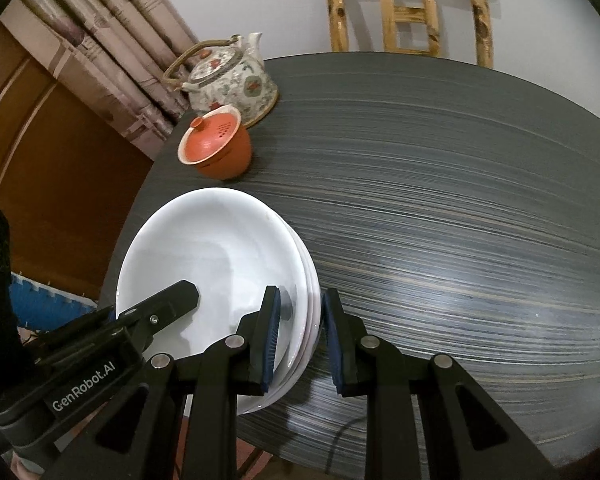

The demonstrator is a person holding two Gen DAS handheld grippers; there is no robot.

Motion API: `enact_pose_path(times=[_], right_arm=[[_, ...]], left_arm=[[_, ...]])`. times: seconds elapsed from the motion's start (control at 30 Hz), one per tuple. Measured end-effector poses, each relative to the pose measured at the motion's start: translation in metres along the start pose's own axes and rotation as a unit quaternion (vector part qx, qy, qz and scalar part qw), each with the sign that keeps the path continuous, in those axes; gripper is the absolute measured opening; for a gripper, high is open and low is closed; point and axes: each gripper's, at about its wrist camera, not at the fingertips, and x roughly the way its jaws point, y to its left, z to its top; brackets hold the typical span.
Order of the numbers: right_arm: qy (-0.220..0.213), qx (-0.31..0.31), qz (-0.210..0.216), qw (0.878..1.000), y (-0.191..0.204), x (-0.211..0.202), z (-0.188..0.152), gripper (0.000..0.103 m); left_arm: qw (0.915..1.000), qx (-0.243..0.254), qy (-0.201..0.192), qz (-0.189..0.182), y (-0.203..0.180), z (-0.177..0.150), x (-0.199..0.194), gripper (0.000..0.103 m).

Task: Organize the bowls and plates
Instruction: 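Carry the bowl stack with both grippers toward the rose plate stack, then lower the bowl stack onto the rose plates and open both grippers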

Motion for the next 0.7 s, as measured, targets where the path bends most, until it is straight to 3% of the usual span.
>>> enact_pose_path(times=[0.7], right_arm=[[0.024, -0.031, 0.019, 0.999, 0.056, 0.046, 0.007, 0.021]], left_arm=[[0.9992, -0.025, -0.004, 0.032, 0.064, 0.009, 0.000, 0.022]])
